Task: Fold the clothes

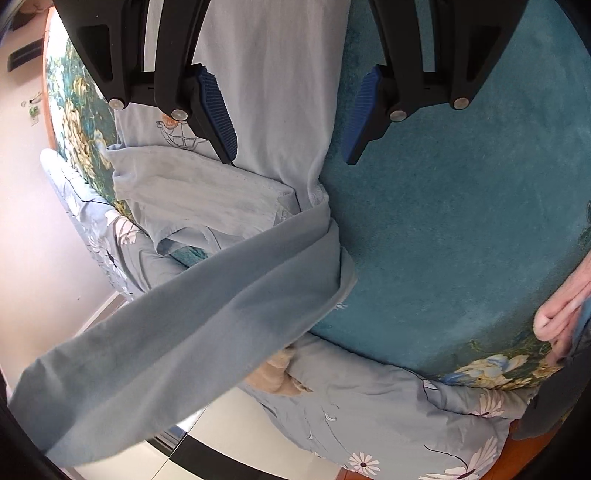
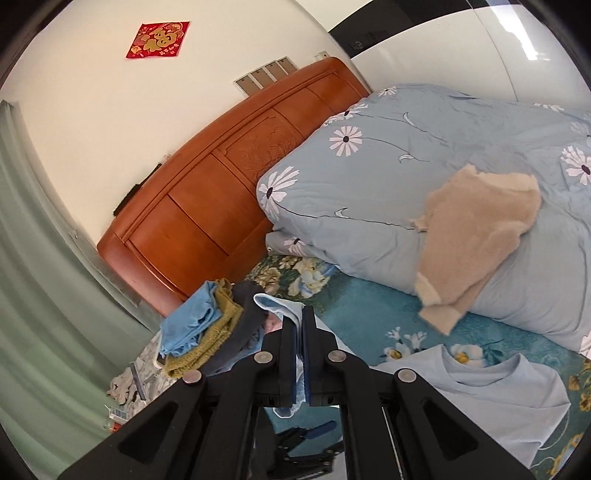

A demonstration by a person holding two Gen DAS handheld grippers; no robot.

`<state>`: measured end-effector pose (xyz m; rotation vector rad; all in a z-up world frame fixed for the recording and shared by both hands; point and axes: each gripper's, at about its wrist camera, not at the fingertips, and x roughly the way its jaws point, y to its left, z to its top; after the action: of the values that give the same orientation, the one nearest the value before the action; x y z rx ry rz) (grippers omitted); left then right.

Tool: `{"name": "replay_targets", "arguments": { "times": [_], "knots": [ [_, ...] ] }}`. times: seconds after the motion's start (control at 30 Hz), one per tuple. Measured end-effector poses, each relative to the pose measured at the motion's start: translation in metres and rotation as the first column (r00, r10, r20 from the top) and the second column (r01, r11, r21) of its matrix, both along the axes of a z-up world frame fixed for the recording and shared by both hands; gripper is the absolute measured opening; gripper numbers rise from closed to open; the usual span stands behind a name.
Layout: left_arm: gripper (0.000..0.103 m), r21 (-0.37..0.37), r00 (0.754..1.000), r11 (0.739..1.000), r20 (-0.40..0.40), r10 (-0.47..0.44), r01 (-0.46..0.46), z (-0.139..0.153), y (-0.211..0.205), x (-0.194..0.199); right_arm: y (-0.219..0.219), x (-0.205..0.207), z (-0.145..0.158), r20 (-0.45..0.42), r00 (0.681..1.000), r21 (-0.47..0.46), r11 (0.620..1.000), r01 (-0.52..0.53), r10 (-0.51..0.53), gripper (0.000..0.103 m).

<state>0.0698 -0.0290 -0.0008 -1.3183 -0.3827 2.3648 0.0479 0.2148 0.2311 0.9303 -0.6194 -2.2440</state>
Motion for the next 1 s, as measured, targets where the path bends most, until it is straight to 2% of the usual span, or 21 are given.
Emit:
{"name": "replay_targets", "arguments": {
  "times": [0.1, 0.3, 0.4, 0.47, 0.57, 0.7, 0.8, 0.9, 1.0],
  "knots": [
    [0.063, 0.005, 0.997, 0.997, 0.023, 0.071, -0.071, -0.003, 0.004, -0.017, -0.006, -0.009, 0.009, 0.028, 1.000, -0.041, 0.999, 0.008, -0.007, 0.002],
    [0.063, -0.076, 0.986, 0.984, 0.007, 0.164, -0.163, -0.005, 0.029, -0.038, -0.008, -0.021, 0.017, 0.041, 0.999, -0.057, 0.998, 0.034, -0.032, 0.002],
    [0.063, -0.142, 0.957, 0.947, -0.007, 0.289, -0.287, -0.009, 0.023, -0.042, 0.010, -0.021, 0.008, 0.049, 0.996, -0.052, 0.996, 0.071, -0.069, 0.002],
    [0.063, -0.139, 0.942, 0.933, 0.007, 0.337, -0.332, -0.014, 0.012, -0.042, 0.033, -0.020, -0.005, 0.065, 0.991, -0.046, 0.992, 0.116, -0.113, 0.002],
    [0.063, -0.147, 0.935, 0.926, 0.007, 0.353, -0.348, -0.018, 0.000, -0.037, 0.077, -0.015, -0.040, 0.107, 0.977, -0.020, 0.982, 0.189, -0.186, 0.002],
    [0.063, -0.133, 0.952, 0.946, 0.035, 0.304, -0.297, -0.020, -0.013, -0.035, 0.139, 0.001, -0.113, 0.214, 0.936, 0.026, 0.959, 0.281, -0.280, 0.002],
    [0.063, -0.139, 0.963, 0.956, 0.037, 0.267, -0.260, -0.019, -0.018, -0.036, 0.174, 0.014, -0.175, 0.318, 0.893, 0.054, 0.946, 0.319, -0.320, 0.002],
    [0.063, -0.176, 0.976, 0.963, 0.043, 0.214, -0.204, -0.019, -0.008, -0.035, 0.196, 0.024, -0.232, 0.416, 0.838, 0.078, 0.932, 0.355, -0.354, 0.002],
    [0.063, -0.165, 0.991, 0.980, 0.058, 0.123, -0.112, -0.017, -0.004, -0.035, 0.212, 0.032, -0.267, 0.464, 0.795, 0.094, 0.914, 0.395, -0.391, 0.002]
  ]
}}
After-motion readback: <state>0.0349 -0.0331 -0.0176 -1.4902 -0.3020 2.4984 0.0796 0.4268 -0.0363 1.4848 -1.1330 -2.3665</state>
